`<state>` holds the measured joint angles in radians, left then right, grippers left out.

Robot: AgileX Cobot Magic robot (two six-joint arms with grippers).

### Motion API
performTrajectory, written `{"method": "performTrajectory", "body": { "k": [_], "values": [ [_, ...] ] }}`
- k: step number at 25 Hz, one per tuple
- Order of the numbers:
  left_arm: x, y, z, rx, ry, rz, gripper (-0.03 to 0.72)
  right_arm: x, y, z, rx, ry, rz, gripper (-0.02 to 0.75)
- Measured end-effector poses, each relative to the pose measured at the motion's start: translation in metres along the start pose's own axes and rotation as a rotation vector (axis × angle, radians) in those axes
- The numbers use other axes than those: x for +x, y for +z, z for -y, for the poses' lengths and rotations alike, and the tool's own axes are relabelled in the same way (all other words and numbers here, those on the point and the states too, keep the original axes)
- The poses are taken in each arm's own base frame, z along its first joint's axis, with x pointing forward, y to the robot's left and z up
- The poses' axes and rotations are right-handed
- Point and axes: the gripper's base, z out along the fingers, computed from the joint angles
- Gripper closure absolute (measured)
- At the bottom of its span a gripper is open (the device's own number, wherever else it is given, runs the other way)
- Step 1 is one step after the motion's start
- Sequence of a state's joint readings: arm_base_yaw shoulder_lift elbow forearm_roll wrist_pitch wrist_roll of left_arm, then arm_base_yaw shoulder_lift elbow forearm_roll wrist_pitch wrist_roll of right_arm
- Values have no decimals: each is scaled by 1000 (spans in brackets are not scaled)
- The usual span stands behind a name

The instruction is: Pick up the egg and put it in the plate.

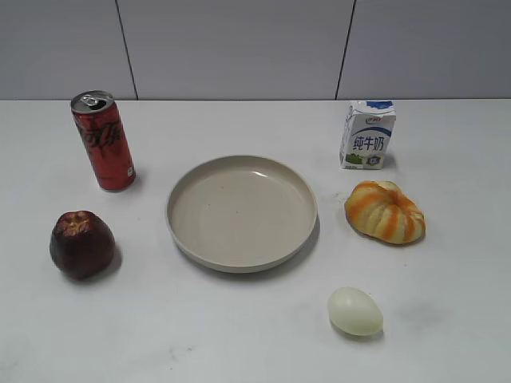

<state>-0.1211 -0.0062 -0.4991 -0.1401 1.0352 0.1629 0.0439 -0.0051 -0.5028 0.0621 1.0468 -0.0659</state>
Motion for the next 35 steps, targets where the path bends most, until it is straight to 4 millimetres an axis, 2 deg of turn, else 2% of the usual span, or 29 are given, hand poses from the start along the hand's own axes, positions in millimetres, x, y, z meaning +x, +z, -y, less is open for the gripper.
{"method": "performTrajectory", "body": {
  "k": [22, 28, 35],
  "values": [
    [0, 0, 0, 0, 0, 0, 453, -2, 2, 0, 0, 1, -2, 238],
    [0, 0, 0, 0, 0, 0, 453, -13, 30, 1, -20, -2, -189, 225],
    [0, 0, 0, 0, 0, 0, 453, -29, 85, -5, -150, -19, -475, 173]
  ]
}}
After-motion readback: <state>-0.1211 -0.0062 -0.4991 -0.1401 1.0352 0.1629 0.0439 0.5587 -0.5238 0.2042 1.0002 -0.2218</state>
